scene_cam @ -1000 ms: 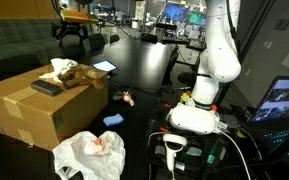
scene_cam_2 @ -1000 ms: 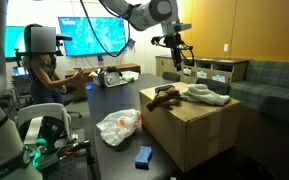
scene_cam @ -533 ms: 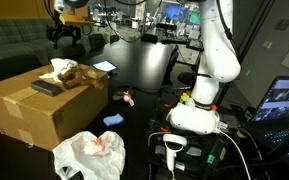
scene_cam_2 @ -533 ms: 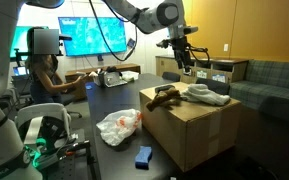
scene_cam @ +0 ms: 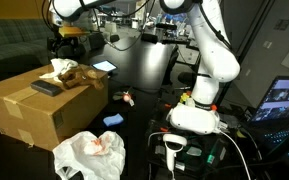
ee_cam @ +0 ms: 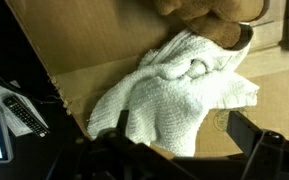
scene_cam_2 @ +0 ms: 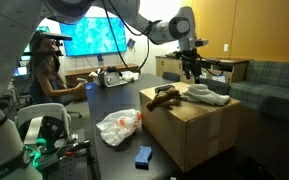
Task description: Put the turnip plushie on the table, then the moose on the box, then the white towel on the table, then the blue sponge on the box, then the duster on the table, lastly, the plastic on the box
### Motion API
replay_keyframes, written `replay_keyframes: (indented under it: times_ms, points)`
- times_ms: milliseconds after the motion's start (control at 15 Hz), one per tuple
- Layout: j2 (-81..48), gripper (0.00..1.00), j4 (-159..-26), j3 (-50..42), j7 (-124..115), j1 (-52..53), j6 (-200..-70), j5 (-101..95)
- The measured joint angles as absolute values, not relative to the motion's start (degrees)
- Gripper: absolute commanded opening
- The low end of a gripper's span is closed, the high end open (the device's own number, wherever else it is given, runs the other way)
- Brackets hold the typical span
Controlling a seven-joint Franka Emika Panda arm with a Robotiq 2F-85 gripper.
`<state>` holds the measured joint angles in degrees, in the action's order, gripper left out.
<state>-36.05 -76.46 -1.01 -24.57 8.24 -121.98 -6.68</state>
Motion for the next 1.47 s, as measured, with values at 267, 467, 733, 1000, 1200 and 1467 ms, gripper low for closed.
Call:
replay_keyframes:
  times_ms: [267,467,733,1000,1200,1467]
  points:
    - [-41.07,1.0,-71.42,-1.98,-23.44,8.02,-120.36,-6.68]
    - [-44.15,1.0,-68.06,-2.05,-22.42,7.52,-119.15,-6.67]
    - [-47.61,1.0,-64.32,-2.05,-20.65,7.02,-117.07,-6.56]
    - [-50.14,1.0,-61.73,-1.8,-18.41,6.92,-115.36,-6.32]
    - [-51.7,0.68,-60.02,-1.54,-16.81,6.92,-113.88,-6.17]
    - [-52.66,0.35,-57.92,-1.26,-15.43,6.92,-112.07,-5.72]
